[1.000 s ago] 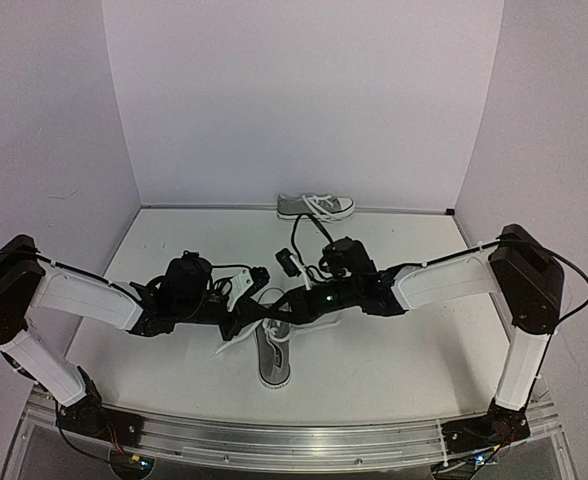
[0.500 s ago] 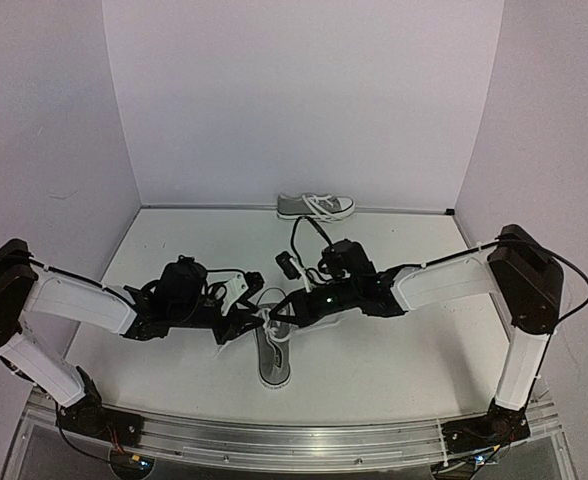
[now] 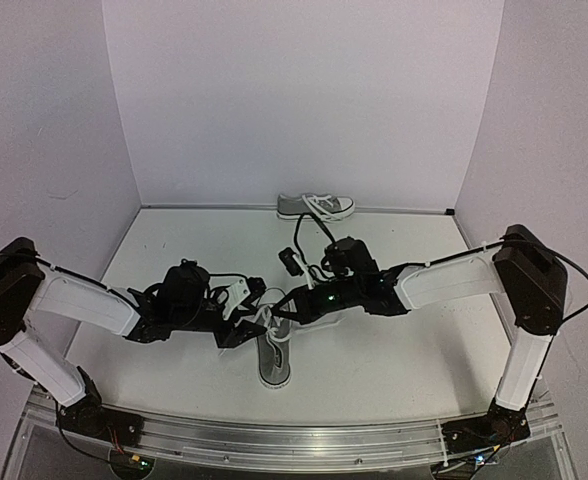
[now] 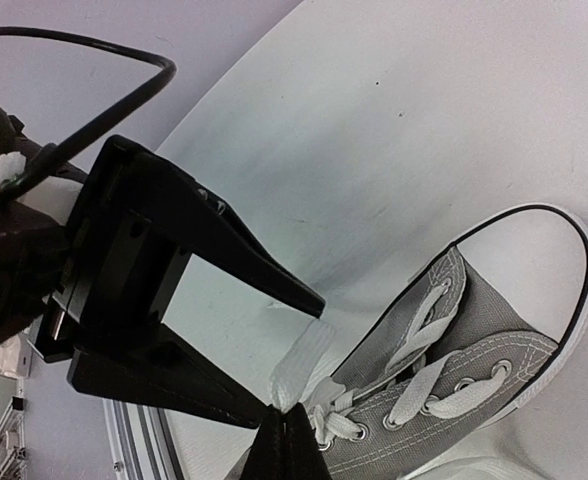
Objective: Tie the shoes
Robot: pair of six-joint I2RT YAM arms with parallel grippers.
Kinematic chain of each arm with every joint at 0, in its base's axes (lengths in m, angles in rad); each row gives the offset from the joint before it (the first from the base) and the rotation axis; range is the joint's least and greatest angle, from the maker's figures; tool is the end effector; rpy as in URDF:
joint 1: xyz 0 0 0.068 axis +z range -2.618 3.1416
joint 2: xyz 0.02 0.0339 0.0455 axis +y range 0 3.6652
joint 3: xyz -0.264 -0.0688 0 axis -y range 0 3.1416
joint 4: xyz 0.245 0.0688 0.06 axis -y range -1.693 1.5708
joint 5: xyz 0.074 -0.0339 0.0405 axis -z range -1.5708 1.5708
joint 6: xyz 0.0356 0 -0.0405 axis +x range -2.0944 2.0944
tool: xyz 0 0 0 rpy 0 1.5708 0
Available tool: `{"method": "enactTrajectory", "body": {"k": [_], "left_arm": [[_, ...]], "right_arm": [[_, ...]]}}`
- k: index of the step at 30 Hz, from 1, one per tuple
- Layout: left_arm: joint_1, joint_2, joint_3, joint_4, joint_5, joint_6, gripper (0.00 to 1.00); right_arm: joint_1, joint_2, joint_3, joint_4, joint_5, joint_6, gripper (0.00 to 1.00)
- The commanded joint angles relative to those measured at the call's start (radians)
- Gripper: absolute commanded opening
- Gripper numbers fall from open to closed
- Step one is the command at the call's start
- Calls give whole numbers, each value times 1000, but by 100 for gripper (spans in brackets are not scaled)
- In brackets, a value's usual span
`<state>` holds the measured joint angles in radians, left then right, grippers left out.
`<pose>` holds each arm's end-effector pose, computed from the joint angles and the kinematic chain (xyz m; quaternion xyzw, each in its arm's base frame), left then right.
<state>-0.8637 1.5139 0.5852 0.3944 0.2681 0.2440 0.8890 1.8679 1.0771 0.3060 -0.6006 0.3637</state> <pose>0.1832 -0.2289 0.1616 0.5091 0.6974 -0.2603 0.4321 0.2388 0.3261 0.1858 -0.3600 0.7501 0.4945 0.2514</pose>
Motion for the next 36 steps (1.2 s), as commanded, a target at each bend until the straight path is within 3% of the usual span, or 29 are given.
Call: {"method": "enactTrajectory", "body": {"k": [1, 5, 17, 19, 24, 26, 30, 36], "left_arm": [[-18, 56, 88, 59, 6, 33, 53], [-36, 97, 120, 70, 1, 52, 46], [-47, 112, 109, 106, -27, 47, 3], [-47, 105, 99, 116, -34, 40, 0], [-48, 102, 86, 123, -27, 36, 0], [-48, 103, 84, 124, -22, 37, 0], [-48, 109, 81, 138, -15, 41, 0], [-49, 122, 85, 149, -6, 47, 0]], "right_arm": [[4, -59, -7, 5, 19, -16, 0], [2, -72, -6, -9, 30, -21, 0], [-1, -78, -12, -28, 48, -28, 0], [-8, -88, -21, -29, 54, -18, 0], [-68, -197, -120, -51, 137, 23, 54], [-83, -250, -146, -112, 239, 25, 66], [-90, -251, -133, -289, 431, 37, 72], [-90, -147, -139, -337, 505, 136, 73]]}}
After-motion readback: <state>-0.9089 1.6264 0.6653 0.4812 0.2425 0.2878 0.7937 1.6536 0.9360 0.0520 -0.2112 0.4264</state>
